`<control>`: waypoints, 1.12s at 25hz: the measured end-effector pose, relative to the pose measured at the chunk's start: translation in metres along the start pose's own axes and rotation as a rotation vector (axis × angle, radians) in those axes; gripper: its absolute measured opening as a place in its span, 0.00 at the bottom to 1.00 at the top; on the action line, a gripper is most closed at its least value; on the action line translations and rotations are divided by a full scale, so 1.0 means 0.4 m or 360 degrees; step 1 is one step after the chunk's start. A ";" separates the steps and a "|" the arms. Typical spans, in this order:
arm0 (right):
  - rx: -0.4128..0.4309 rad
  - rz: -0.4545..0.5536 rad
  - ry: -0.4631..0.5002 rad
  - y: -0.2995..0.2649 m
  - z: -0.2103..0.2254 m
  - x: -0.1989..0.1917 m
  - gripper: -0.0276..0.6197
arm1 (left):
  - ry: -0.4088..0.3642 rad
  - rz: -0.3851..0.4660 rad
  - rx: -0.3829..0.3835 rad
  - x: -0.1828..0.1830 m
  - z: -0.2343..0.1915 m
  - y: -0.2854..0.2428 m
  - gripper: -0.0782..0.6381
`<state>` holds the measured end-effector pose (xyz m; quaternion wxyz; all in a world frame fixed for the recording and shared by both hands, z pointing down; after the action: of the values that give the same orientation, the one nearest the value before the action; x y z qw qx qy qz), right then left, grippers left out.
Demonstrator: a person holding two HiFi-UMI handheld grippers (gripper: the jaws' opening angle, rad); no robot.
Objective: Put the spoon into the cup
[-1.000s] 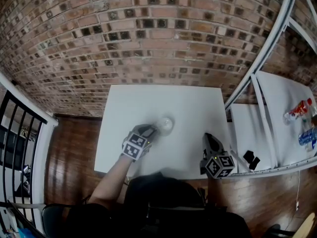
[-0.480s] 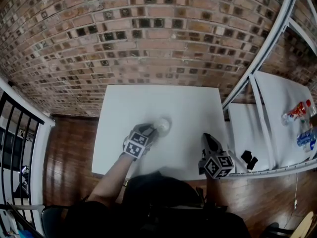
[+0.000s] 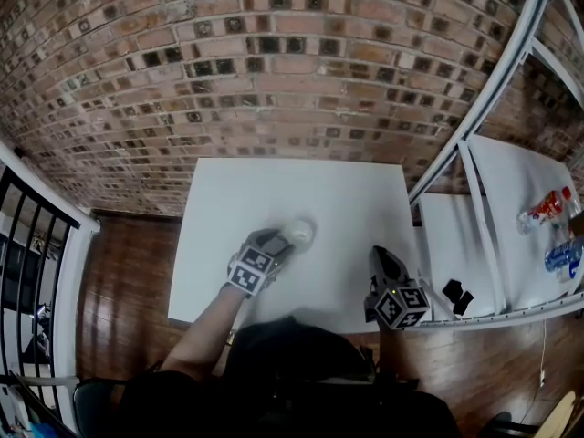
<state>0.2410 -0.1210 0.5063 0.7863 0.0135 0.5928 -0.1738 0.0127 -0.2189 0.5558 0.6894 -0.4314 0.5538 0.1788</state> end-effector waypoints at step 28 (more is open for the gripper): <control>0.0227 -0.0021 0.0166 -0.062 -0.152 -0.006 0.05 | 0.0227 0.0721 0.0510 0.119 -0.150 0.449 0.11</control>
<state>0.1768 -0.1298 0.4952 0.7502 0.0746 0.6192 -0.2198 -0.1387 -0.1762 0.4400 0.6505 -0.1938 0.7044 0.2077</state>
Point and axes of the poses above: the fingertips, and each gripper's own axes: y backward along the fingers, z to its right, x out of its top, the point moved 4 cm from there along y, backward along the fingers
